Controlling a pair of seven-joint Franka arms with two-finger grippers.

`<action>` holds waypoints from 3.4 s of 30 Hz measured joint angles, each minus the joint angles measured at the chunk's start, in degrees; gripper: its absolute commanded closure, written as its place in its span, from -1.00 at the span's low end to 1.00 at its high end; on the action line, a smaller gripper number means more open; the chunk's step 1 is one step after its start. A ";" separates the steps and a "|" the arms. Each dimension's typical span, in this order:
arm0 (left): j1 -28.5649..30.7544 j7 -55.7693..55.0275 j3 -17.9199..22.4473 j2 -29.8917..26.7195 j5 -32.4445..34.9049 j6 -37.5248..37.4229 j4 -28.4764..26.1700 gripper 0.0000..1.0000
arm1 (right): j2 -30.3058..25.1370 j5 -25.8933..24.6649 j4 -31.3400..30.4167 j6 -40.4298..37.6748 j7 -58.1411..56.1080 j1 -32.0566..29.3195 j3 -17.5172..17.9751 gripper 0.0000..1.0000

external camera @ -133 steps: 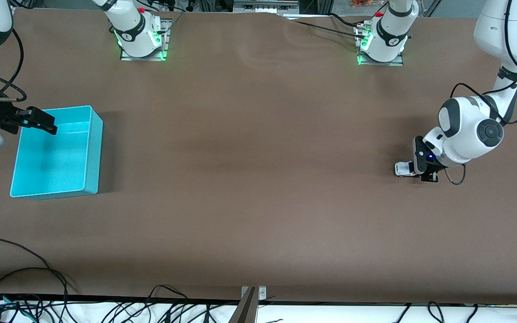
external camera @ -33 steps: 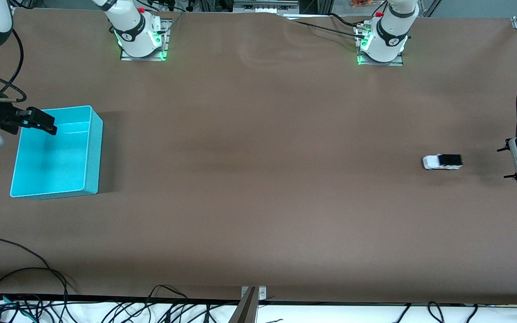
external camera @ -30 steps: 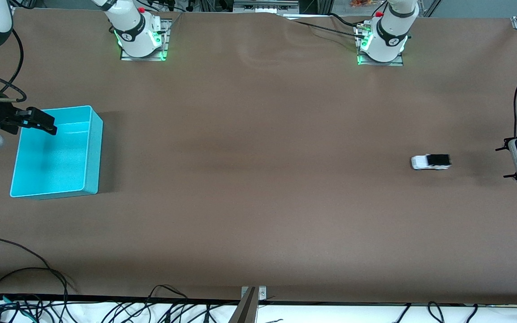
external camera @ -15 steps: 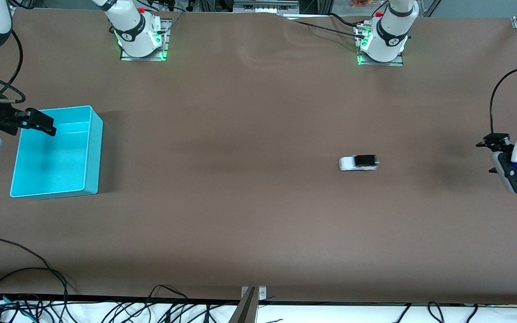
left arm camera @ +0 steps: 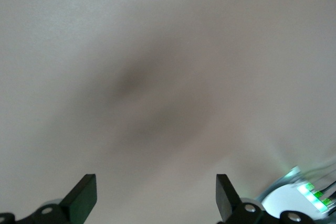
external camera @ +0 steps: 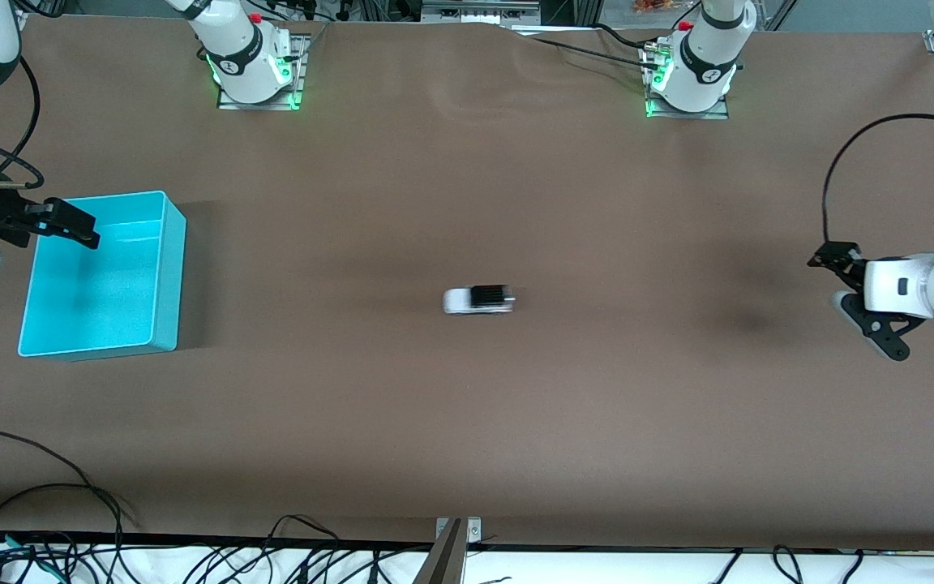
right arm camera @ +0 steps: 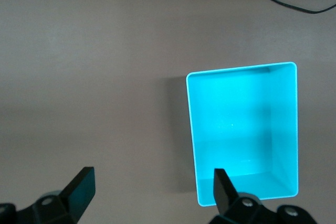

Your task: Wind and store white jeep toy

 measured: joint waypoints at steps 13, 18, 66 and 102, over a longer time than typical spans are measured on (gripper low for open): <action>-0.13 -20.20 -5.97 -4.68 0.00 -4.08 0.10 -1.00 | 0.14 0.00 0.01 0.00 -1.11 0.23 0.21 -1.00; 0.11 -22.84 -5.93 -5.72 0.00 -5.37 0.96 -1.00 | 0.42 0.00 0.00 -0.10 -5.85 0.73 0.35 -1.00; -11.12 -35.68 2.95 -26.62 -0.95 9.50 -12.59 -1.00 | 14.60 1.66 -13.58 24.06 -77.44 0.93 0.50 -1.00; -11.59 -35.82 4.37 -26.60 -1.10 5.80 -11.33 -1.00 | 21.09 1.67 -27.78 48.66 -91.61 0.81 0.30 0.66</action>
